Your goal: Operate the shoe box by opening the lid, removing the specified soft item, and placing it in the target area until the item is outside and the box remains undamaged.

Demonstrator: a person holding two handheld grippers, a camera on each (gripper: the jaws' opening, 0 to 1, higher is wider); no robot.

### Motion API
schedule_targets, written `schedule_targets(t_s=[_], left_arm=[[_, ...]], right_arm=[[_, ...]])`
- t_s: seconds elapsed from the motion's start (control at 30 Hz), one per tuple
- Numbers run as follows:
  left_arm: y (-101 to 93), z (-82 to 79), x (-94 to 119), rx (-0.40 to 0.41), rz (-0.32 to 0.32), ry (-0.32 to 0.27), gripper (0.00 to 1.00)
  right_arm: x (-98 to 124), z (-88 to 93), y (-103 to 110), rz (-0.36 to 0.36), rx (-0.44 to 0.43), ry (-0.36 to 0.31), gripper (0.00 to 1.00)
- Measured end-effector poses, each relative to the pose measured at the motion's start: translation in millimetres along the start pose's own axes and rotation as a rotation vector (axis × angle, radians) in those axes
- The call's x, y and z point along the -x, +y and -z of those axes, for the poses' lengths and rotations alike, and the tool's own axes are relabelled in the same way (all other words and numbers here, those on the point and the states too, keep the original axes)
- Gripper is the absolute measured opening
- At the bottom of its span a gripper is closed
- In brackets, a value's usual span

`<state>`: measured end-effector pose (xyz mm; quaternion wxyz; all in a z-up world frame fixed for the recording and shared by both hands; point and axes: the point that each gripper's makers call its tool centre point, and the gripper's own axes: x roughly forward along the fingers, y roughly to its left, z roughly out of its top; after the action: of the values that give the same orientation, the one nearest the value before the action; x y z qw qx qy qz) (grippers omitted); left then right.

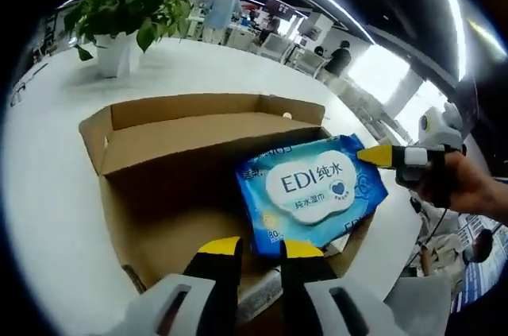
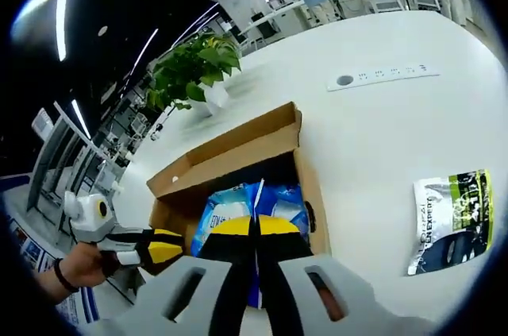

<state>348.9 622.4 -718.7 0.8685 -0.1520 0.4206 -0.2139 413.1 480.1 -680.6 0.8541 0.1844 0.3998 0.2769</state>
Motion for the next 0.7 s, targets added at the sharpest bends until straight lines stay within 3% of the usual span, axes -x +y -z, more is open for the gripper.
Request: schedule_targets(t_s=[0.27, 0.37, 0.43, 0.5, 0.7], left_arm=[[-4.8, 4.4, -20.5, 0.003, 0.011, 0.076, 0.18], [-7.4, 2.3, -24.3, 0.068, 0.031, 0.066, 0.15], [-5.3, 1.5, -24.5, 0.079, 0.029, 0.059, 0.08], [-7.5, 0.7, -21.9, 0.143, 0.045, 0.065, 0.04], [-11.2, -2.5, -15.5, 0.120, 0.058, 0.045, 0.03]], right_arm=[[1.6, 4.5, -7.0, 0.007, -0.009, 0.008, 0.00], [1.4, 5.2, -8.3, 0.006, -0.009, 0.009, 0.00], [1.2, 5.8, -9.1, 0.006, -0.015, 0.007, 0.00], [1.2, 6.3, -9.8, 0.005, -0.024, 0.002, 0.00], [3.7, 9.9, -10.9, -0.009, -0.047, 0.005, 0.00]])
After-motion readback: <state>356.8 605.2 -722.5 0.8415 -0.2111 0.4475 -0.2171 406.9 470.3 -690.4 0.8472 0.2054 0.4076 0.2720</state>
